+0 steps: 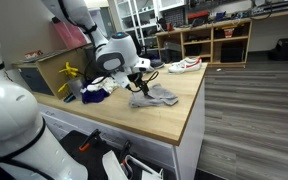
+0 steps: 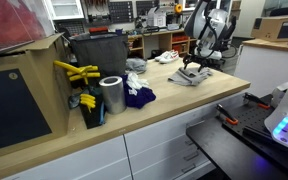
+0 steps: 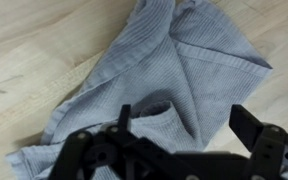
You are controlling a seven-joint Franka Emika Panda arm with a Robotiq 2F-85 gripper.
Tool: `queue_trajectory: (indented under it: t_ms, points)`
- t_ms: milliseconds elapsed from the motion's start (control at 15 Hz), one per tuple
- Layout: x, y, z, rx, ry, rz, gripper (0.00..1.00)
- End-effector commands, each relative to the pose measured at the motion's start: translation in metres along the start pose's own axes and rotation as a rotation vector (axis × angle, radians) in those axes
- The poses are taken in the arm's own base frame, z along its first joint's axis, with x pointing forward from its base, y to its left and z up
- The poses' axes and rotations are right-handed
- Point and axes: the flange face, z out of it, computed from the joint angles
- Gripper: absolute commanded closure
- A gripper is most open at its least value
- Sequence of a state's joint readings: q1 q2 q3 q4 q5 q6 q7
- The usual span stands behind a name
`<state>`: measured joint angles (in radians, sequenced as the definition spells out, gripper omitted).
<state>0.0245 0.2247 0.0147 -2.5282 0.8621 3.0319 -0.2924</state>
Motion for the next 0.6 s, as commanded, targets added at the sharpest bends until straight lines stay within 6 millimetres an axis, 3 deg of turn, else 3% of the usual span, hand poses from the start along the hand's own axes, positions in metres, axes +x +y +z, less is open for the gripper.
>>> queue_trajectory:
  t_ms: [0,200,267,400,533]
  points:
    - [0.009,-0.006,0.007,-0.032,0.061,-0.049,0.0]
    - [0.011,-0.008,0.017,-0.063,0.108,-0.07,0.04]
    - [0.011,-0.007,0.022,-0.075,0.122,-0.074,0.26]
    - [0.011,-0.007,0.03,-0.098,0.154,-0.085,0.31]
    - [0.01,-0.007,0.036,-0.109,0.172,-0.083,0.47]
